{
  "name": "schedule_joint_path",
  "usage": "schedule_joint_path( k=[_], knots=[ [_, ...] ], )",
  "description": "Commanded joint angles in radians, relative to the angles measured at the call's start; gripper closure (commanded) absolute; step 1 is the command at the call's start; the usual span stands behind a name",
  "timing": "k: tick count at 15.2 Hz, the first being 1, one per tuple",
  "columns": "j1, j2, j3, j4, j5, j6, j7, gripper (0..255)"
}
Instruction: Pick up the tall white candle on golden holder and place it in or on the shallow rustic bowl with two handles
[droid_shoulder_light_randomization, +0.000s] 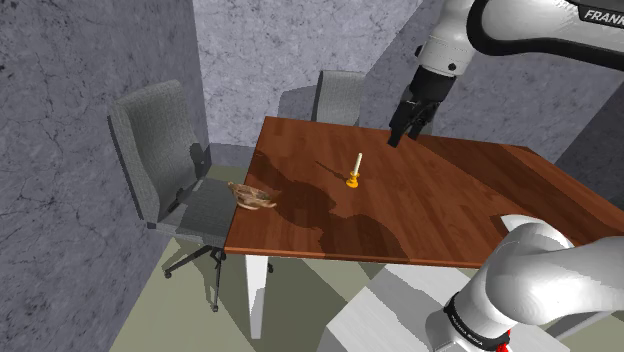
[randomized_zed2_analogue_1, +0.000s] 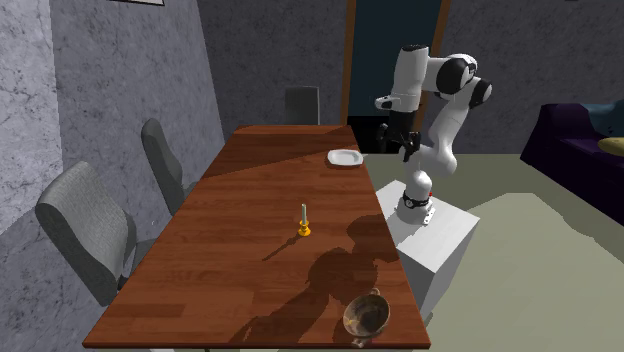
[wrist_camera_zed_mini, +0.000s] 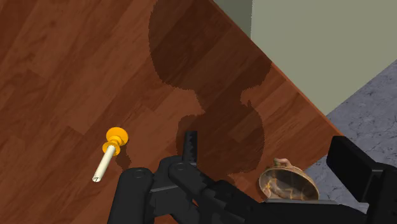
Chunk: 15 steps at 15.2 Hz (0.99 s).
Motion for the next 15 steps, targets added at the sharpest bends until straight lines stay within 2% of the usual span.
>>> schedule_joint_path(
  k=[1,8,15],
  knots=[
    [0.000,0.000,0.000,0.000,0.000,0.000,0.000,0],
    [-0.018,0.009,-0.110,-0.185,-0.056,0.271,-0.166,0],
    [-0.024,0.125,-0.239,-0.284,-0.085,0.564,-0.341,0]
  ],
)
